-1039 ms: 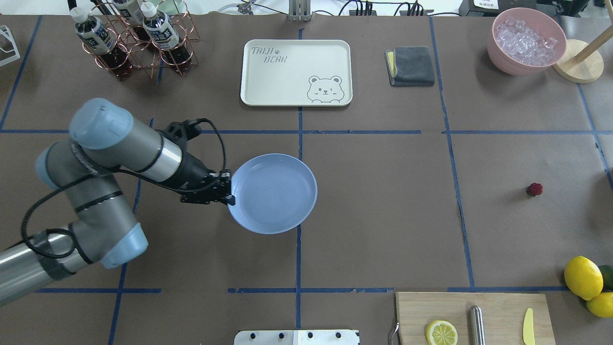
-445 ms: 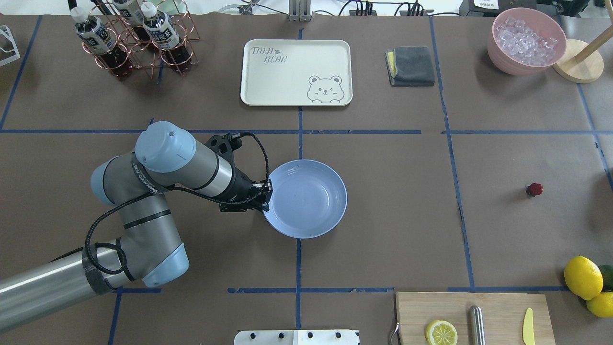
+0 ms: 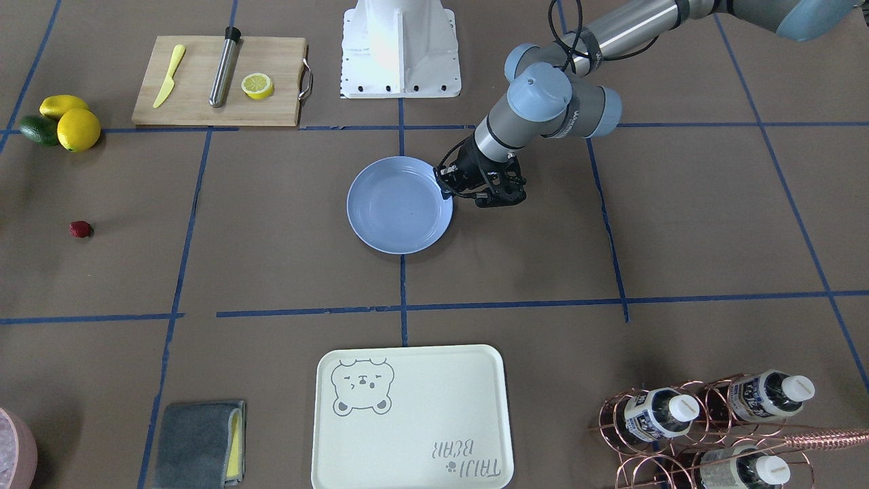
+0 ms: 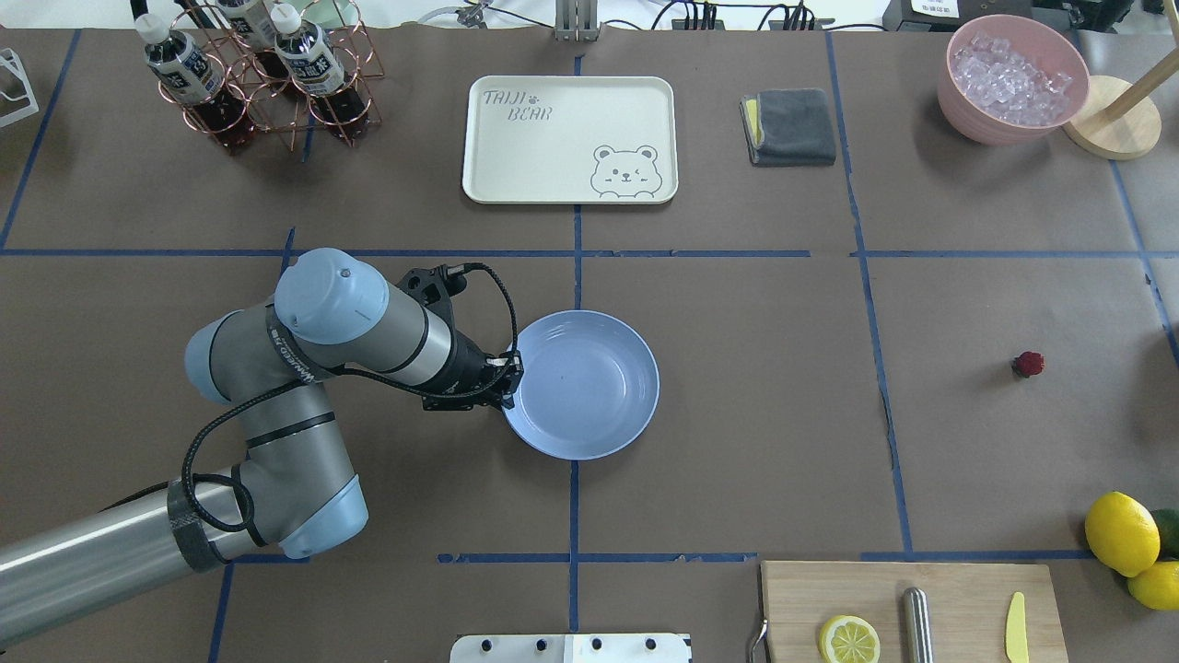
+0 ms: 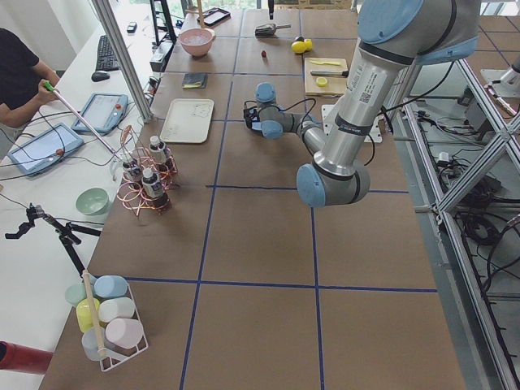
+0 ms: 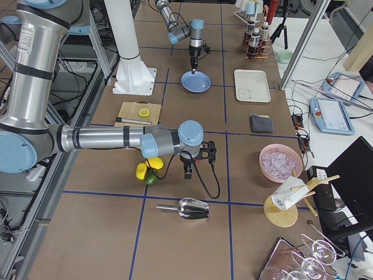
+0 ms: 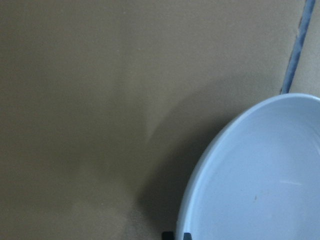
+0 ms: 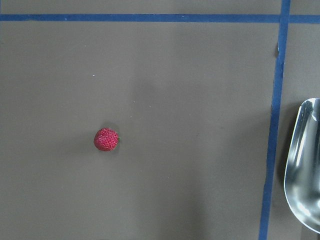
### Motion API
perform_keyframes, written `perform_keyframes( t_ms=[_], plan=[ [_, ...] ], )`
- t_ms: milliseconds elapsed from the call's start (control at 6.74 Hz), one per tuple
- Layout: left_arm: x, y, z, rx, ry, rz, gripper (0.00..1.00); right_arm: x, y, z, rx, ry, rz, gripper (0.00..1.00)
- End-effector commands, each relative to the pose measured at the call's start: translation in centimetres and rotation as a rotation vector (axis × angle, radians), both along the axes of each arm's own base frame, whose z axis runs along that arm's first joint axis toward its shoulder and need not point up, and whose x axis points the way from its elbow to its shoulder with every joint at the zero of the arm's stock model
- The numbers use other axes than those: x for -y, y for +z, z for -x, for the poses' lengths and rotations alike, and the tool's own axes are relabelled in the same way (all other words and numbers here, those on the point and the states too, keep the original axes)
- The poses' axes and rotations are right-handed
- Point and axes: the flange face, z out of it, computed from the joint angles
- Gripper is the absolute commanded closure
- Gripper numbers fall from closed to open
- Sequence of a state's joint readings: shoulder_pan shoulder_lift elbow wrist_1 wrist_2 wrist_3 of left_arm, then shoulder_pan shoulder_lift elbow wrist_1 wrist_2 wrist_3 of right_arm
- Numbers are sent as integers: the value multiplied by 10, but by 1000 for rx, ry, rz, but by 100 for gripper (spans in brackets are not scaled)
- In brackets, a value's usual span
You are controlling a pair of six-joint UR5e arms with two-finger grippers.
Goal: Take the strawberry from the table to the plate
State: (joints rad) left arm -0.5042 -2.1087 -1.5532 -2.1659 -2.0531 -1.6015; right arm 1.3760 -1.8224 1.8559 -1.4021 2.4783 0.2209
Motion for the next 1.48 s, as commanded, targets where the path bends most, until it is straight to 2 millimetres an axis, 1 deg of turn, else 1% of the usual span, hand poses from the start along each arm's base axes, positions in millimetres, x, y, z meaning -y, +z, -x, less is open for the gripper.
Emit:
perform_keyframes(
  t_ms=[0,148,445,594,742,891,1039,1188,1336],
  plan=[
    [0,-2,0,-3,-4,-4,64,1,-2,0,3,0,-2,0],
    [-1,-8,2,-14,-2,-9,57,2,-5,4,8,-8,-33,0],
    [-2,-20,11,-38,-10,-19,54,1,-3,28,-7,-24,-88,0],
    [-2,-24,14,-46,-14,-21,54,3,-3,56,-78,8,-73,0],
    [-2,-28,18,-52,-17,-25,54,0,-6,92,-122,39,-83,1],
    [-1,-31,20,-58,-21,-26,54,-5,2,122,-106,88,-55,2],
    [0,-30,21,-58,-22,-28,53,-2,13,144,-76,120,-73,2],
    [0,-31,22,-58,-33,-33,53,13,10,172,-61,151,-69,3],
    [0,-31,22,-58,-34,-34,51,23,6,185,-56,166,-62,4]
  ],
)
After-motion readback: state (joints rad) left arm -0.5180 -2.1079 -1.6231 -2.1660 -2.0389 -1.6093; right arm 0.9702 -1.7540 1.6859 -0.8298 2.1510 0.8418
